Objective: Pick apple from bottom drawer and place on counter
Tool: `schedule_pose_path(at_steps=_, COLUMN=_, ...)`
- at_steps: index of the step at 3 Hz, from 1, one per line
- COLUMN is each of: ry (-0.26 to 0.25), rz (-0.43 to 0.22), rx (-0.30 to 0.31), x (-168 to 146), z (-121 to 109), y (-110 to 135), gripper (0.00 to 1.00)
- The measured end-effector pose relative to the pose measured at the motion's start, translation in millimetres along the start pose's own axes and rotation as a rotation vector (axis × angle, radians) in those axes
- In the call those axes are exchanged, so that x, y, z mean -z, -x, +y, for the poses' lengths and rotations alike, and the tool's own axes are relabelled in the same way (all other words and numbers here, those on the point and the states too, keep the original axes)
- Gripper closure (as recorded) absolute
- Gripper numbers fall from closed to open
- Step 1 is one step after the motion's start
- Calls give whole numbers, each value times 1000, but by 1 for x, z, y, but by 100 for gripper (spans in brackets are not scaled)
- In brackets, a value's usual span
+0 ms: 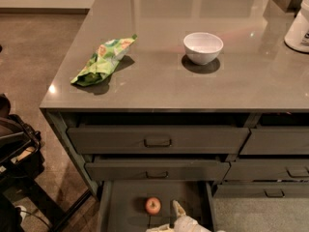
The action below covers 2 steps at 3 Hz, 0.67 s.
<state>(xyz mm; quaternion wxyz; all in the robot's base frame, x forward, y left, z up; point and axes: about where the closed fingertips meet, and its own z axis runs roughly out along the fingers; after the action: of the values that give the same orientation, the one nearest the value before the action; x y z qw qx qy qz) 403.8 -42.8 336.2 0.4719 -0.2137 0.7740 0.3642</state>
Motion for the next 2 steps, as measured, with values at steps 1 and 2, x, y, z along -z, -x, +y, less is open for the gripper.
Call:
schedule_pose_path(at_steps=1, ry=9, rz=-13, rx=-17, x=-5, z=-2, y=-6, gripper=0)
schedule_pose_path(at_steps=2, ry=27, rz=-32, rx=-2, x=-19, z=-22, y=-25, gripper=0)
